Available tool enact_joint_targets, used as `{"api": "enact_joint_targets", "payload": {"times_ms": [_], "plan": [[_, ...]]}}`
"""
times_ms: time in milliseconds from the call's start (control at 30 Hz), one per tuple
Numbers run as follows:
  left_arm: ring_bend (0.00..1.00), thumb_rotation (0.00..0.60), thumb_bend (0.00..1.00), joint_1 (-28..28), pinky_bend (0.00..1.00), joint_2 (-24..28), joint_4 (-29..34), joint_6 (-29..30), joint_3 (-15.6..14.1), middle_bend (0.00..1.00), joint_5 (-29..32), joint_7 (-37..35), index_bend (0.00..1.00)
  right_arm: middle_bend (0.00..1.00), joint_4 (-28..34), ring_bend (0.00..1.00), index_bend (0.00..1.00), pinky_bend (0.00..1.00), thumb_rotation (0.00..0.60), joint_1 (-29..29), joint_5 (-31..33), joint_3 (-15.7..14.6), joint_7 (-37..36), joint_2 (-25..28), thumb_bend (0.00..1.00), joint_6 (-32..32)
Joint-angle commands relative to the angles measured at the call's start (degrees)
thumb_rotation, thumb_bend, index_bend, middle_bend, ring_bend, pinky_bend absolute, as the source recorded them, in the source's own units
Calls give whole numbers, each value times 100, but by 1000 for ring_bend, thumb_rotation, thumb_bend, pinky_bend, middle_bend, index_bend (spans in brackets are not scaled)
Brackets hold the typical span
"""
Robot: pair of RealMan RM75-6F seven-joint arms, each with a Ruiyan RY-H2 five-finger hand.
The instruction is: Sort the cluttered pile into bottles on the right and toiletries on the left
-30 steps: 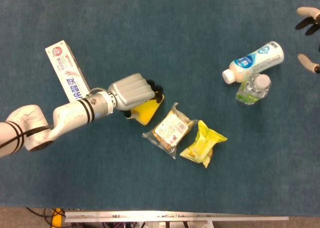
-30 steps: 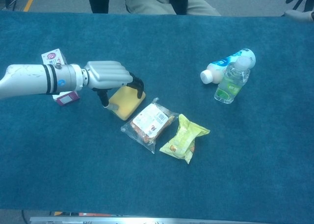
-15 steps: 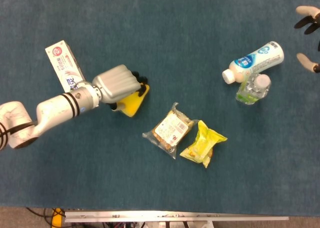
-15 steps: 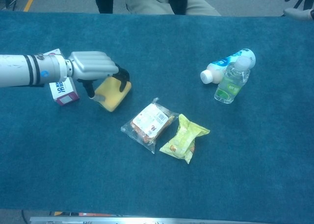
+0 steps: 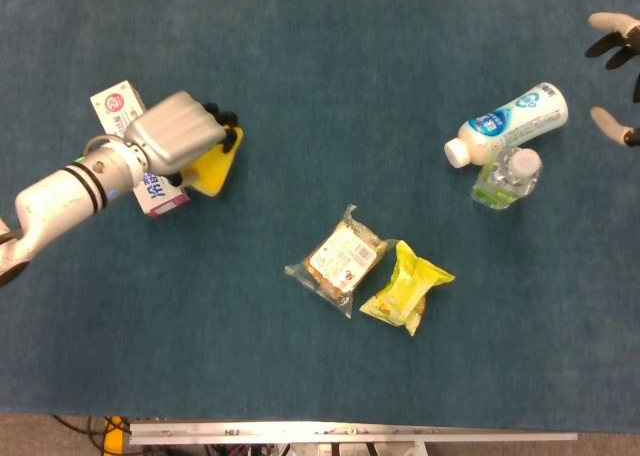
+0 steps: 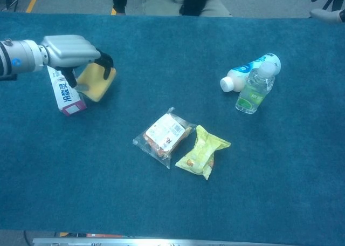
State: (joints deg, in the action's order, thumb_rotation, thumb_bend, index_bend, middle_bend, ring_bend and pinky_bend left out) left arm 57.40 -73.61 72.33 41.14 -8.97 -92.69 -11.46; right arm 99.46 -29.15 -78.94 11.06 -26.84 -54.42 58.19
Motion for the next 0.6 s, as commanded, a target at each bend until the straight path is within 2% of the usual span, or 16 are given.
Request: {"api": "enact_joint_targets", "payload": {"times_ms": [33,200,600], "plan": [[314,600,358,-41,569,107,10,-52,10,219,67,32,363,337,1,359,162,553,600,-4,1,0,-1,-5,277,-7],[296,600,363,-97,566,318,56,-191,23,206,202,160,346,337,6,360,162,553,600,-12,-6,-2,11,-18,277,-15],[130,600,378,-240,470,741,420,-613,175,34,810,759,183,337,86,361,162,553,600,18,-30,-2,33,18,277,45]]}}
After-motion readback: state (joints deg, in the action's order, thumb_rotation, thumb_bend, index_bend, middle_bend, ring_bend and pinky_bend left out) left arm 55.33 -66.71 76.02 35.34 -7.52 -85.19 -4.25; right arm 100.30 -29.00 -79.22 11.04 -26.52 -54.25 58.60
